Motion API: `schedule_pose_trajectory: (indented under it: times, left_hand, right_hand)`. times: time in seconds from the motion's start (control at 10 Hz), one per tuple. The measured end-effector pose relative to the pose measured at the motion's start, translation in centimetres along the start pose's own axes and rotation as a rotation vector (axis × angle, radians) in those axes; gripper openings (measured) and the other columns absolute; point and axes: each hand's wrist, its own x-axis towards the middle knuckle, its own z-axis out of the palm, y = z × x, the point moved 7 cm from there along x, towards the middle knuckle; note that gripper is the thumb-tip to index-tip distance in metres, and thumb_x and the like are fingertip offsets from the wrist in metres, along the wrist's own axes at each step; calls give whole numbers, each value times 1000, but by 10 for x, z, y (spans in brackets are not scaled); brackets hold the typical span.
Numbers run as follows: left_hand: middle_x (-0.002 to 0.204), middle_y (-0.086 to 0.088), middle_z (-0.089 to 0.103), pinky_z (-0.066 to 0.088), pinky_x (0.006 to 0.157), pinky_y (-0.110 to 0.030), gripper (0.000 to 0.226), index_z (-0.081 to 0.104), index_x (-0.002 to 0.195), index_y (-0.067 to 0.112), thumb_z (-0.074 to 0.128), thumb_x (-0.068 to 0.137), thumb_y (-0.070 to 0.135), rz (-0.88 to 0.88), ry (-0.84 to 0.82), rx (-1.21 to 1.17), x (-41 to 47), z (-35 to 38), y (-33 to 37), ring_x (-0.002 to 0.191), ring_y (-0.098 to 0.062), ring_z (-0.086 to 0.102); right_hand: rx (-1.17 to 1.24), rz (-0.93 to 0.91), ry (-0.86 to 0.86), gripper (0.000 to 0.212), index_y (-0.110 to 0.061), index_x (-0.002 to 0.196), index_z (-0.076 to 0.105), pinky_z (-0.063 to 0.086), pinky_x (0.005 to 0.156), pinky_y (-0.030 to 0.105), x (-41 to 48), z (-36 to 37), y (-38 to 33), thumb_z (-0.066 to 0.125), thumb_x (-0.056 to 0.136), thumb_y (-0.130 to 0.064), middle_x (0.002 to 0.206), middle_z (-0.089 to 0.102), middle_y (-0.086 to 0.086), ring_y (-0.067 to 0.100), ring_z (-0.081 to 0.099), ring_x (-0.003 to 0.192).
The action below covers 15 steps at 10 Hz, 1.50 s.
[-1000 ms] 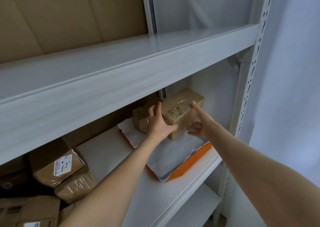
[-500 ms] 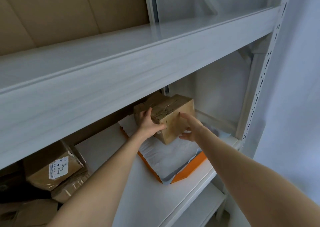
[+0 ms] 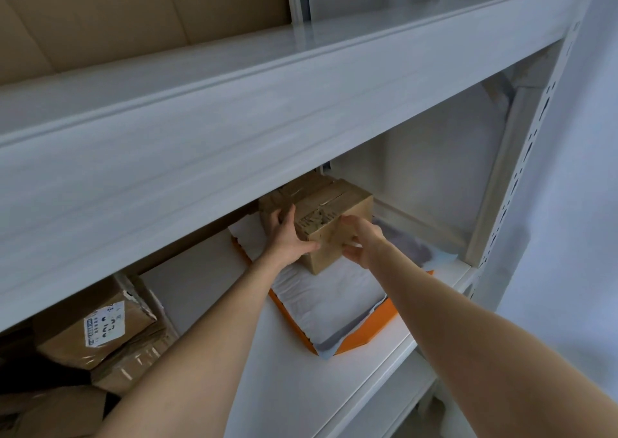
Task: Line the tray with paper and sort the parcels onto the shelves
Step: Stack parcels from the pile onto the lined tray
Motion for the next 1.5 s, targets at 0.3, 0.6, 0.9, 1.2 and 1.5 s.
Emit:
schedule_pose_trajectory:
  times: [0.3, 0.6, 0.9, 1.2, 1.5]
  left_hand:
    - [155, -8, 2, 32, 109, -36, 102, 9, 152, 17, 77, 77, 28, -29, 27, 90, -18, -17, 8, 142, -26, 21]
    - [142, -10, 29, 41, 104, -36, 58, 40, 140, 14, 62, 87, 24, -9, 218, 209, -95, -70, 8, 125, -28, 46]
    - [137, -13, 33, 36, 105, -33, 55, 44, 136, 12, 63, 87, 27, -74, 227, 214, -202, -109, -12, 123, -30, 48]
    - [145, -7, 28, 44, 94, -38, 56, 41, 140, 20, 60, 88, 29, -157, 299, 316, -301, -149, -40, 124, -27, 48]
    - [127, -6, 46, 50, 81, -36, 32, 56, 120, 23, 59, 90, 34, -257, 548, 346, -372, -222, -83, 110, -26, 54]
  right_hand:
    - [-97, -20, 140, 37, -7, 126, 51, 46, 88, 36, 0, -5, -5, 61, 91, -14, 134, 52, 17, 28, 54, 105]
    - [-343, -177, 153, 57, -9, 137, 44, 46, 99, 47, -53, 25, -6, 65, 87, -24, 134, 50, 13, 33, 50, 118]
    - [-343, -221, 26, 72, -14, 143, 36, 44, 101, 43, -145, 62, 31, 72, 84, -33, 140, 43, 11, 33, 47, 121]
    - [-460, -258, -155, 71, -16, 143, 39, 42, 105, 44, -238, 139, 82, 73, 82, -32, 141, 46, 8, 31, 45, 127]
    - [-544, -247, -375, 44, -14, 123, 60, 44, 77, 28, -293, 202, 126, 73, 82, -21, 115, 59, 3, 13, 52, 85]
